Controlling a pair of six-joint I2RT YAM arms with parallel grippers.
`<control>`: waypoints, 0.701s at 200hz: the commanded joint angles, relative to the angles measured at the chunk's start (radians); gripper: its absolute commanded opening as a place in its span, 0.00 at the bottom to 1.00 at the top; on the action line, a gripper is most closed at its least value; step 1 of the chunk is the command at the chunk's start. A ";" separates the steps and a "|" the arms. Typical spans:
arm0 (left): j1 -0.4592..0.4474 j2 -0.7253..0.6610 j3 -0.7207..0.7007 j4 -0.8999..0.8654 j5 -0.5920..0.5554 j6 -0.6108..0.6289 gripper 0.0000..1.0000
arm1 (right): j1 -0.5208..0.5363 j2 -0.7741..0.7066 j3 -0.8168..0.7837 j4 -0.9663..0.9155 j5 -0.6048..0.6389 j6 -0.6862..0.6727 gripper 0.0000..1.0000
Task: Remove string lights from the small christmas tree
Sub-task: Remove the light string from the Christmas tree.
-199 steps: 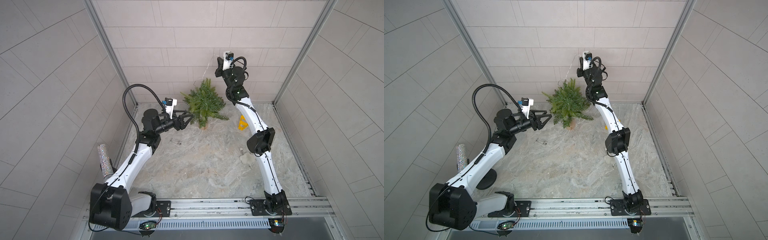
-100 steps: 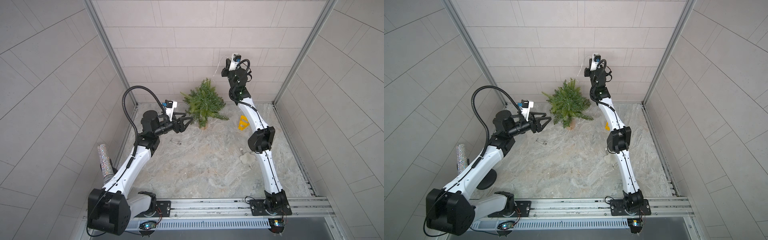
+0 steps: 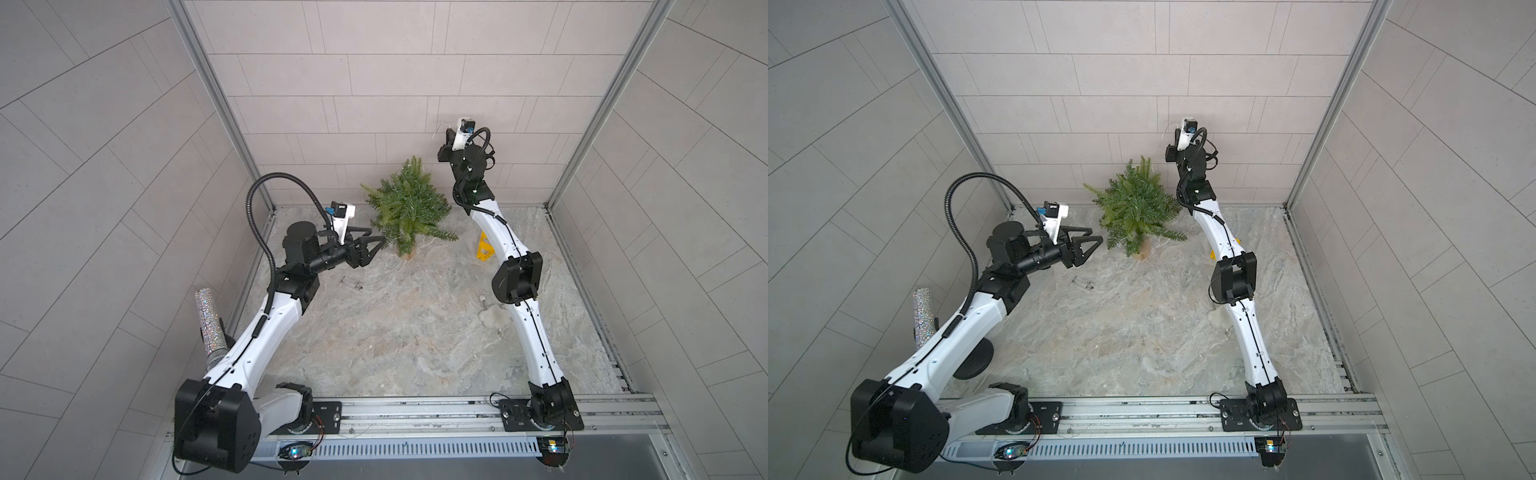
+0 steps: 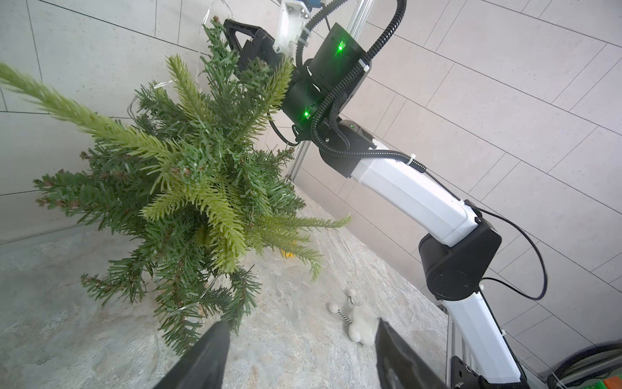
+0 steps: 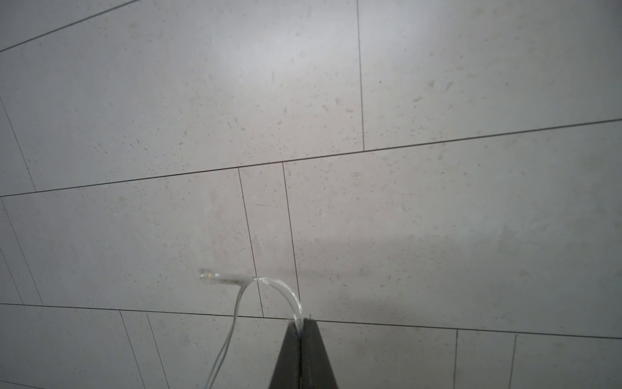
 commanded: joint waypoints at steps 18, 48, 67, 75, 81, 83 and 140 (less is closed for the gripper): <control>-0.006 -0.011 -0.005 0.005 0.000 0.018 0.72 | -0.012 -0.074 0.020 0.115 -0.066 0.048 0.00; -0.007 -0.013 -0.010 0.006 -0.003 0.019 0.72 | -0.007 -0.097 0.020 0.179 -0.077 0.127 0.00; -0.006 -0.016 -0.009 0.004 -0.005 0.022 0.72 | -0.005 -0.126 0.020 0.209 -0.074 0.140 0.00; -0.006 -0.016 -0.009 0.003 -0.005 0.022 0.72 | -0.004 -0.139 0.020 0.220 -0.073 0.137 0.00; -0.005 -0.016 -0.008 0.002 -0.003 0.022 0.72 | -0.004 -0.148 0.020 0.224 -0.073 0.133 0.00; -0.005 -0.016 -0.009 0.003 -0.003 0.022 0.72 | -0.005 -0.151 0.020 0.226 -0.073 0.131 0.00; -0.007 -0.018 -0.015 0.003 0.000 0.018 0.72 | -0.009 -0.172 0.020 0.269 0.034 0.025 0.00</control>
